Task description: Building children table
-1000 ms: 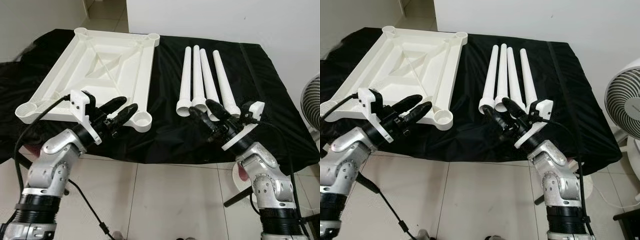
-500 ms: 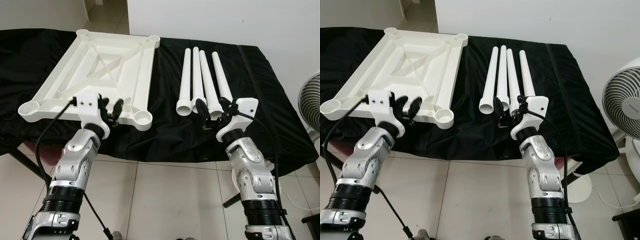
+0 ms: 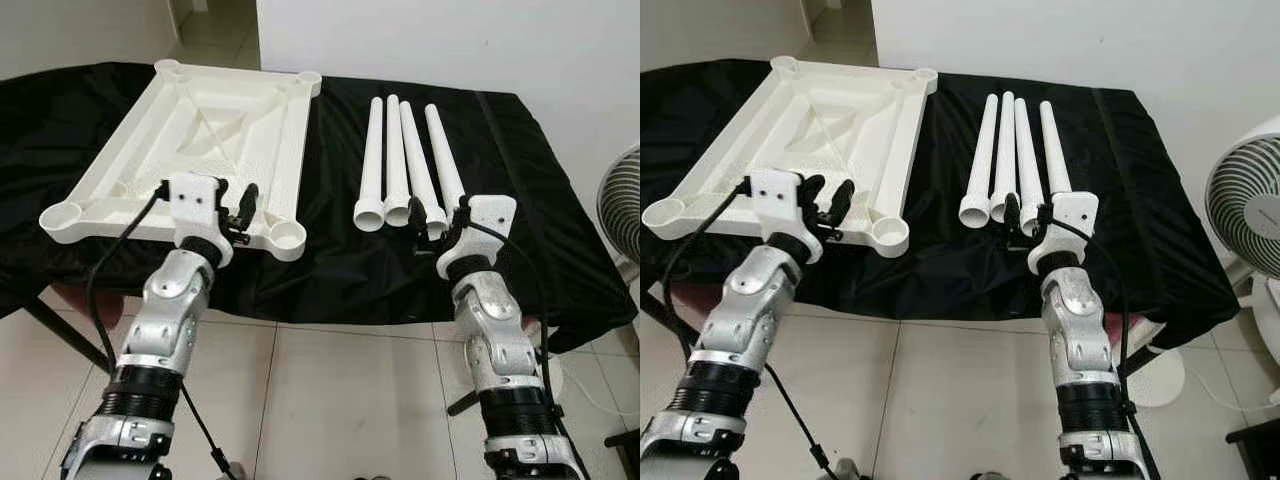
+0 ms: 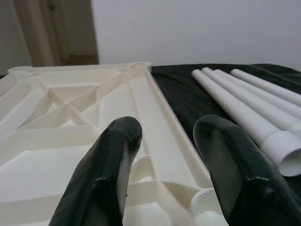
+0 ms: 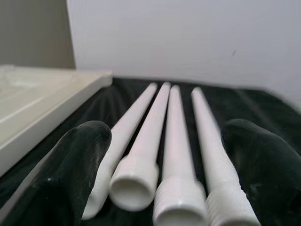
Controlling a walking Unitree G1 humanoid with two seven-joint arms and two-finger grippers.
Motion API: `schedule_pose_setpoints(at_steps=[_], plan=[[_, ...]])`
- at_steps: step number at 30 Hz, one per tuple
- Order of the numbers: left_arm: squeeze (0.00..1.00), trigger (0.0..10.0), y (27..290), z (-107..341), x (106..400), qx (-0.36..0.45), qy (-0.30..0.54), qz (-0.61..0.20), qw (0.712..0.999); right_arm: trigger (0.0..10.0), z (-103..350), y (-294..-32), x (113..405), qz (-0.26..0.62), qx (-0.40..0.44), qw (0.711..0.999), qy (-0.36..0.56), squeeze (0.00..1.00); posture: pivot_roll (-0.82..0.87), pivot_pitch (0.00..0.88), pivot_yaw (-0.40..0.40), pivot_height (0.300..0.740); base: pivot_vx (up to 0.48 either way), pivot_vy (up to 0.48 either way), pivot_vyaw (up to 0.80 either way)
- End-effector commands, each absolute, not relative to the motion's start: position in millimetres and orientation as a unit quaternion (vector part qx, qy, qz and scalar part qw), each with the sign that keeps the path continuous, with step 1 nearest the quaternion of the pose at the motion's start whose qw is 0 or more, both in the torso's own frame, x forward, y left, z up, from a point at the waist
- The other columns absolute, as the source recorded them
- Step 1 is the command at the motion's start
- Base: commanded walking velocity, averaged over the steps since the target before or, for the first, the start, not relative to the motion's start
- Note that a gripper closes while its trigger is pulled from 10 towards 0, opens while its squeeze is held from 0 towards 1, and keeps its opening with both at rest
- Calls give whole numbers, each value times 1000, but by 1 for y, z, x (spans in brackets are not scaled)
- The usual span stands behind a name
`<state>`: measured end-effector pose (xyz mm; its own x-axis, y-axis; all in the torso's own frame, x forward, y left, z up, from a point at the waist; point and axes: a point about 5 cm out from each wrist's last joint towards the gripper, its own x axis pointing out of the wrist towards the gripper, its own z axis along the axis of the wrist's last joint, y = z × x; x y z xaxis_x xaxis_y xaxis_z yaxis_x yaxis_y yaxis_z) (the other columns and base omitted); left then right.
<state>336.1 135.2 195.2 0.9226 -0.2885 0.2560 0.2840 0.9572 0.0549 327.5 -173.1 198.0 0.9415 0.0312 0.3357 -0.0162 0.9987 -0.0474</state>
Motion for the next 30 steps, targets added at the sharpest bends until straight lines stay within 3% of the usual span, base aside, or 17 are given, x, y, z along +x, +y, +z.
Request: schedule_pose_setpoints(at_steps=[1,7,16,30], plan=[[0,10000,138,199,338,9,-139,-133,981,10000,202,-169,324,17,-43,979,-197,0,107,25,24,740,0,0,0],[0,10000,153,187,328,9,-146,-115,982,10000,185,-173,306,6,-51,977,-207,0,109,18,17,740,0,0,0],[0,10000,156,168,320,0,-150,-117,982,10000,157,-174,296,-13,-43,982,-185,0,117,9,8,740,0,0,0],[0,10000,154,176,321,-6,-153,-134,979,10000,173,-174,299,-3,-50,976,-211,0,117,14,-2,740,0,0,0]])
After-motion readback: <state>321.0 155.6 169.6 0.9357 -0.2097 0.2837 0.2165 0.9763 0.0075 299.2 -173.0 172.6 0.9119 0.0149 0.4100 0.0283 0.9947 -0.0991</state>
